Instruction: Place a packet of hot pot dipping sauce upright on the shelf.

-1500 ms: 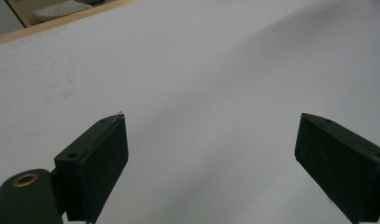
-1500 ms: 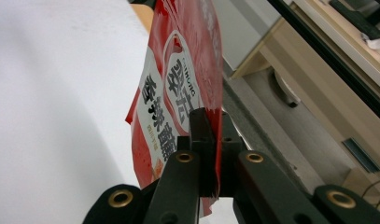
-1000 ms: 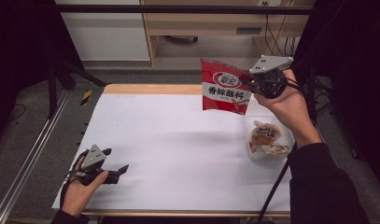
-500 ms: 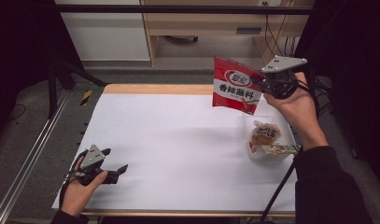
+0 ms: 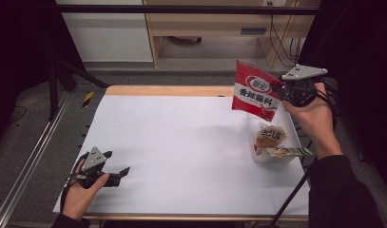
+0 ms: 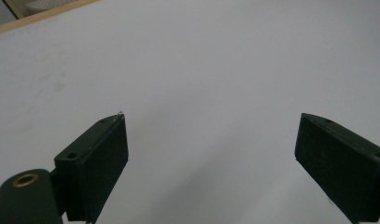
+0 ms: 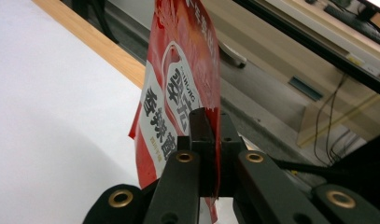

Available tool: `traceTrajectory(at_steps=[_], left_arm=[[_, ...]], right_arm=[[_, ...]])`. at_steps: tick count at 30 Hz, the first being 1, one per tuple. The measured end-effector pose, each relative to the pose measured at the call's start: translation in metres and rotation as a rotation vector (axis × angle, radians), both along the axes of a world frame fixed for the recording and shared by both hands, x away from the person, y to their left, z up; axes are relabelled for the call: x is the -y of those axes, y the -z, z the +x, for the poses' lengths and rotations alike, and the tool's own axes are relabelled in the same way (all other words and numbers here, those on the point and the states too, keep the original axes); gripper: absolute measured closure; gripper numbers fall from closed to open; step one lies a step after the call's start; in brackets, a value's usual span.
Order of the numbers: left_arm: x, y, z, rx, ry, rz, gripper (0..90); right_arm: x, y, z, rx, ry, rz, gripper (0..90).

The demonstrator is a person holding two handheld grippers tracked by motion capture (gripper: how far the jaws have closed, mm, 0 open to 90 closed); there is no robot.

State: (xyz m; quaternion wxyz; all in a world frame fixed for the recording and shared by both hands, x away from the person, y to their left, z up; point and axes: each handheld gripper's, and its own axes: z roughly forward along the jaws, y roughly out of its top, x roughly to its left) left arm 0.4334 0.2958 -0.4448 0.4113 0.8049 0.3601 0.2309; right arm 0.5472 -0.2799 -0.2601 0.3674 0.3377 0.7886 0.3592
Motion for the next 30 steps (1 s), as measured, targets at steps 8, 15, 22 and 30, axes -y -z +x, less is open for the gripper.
traceTrajectory(at_steps=[8,15,22,30], left_arm=[[0.001,0.0,0.0,-0.002,0.006,0.001,9.4],[0.002,0.0,0.0,0.0,0.008,0.003,9.4],[0.003,0.001,0.0,-0.001,0.01,0.002,9.4],[0.003,0.001,0.0,-0.002,0.012,0.012,9.4]], right_arm=[[0.025,0.009,-0.005,-0.032,0.054,0.017,89.9],[0.042,0.017,-0.009,-0.042,0.089,0.023,89.9],[0.05,0.022,-0.005,-0.057,0.117,0.015,89.9],[0.045,0.039,0.006,-0.08,0.118,0.026,89.9]])
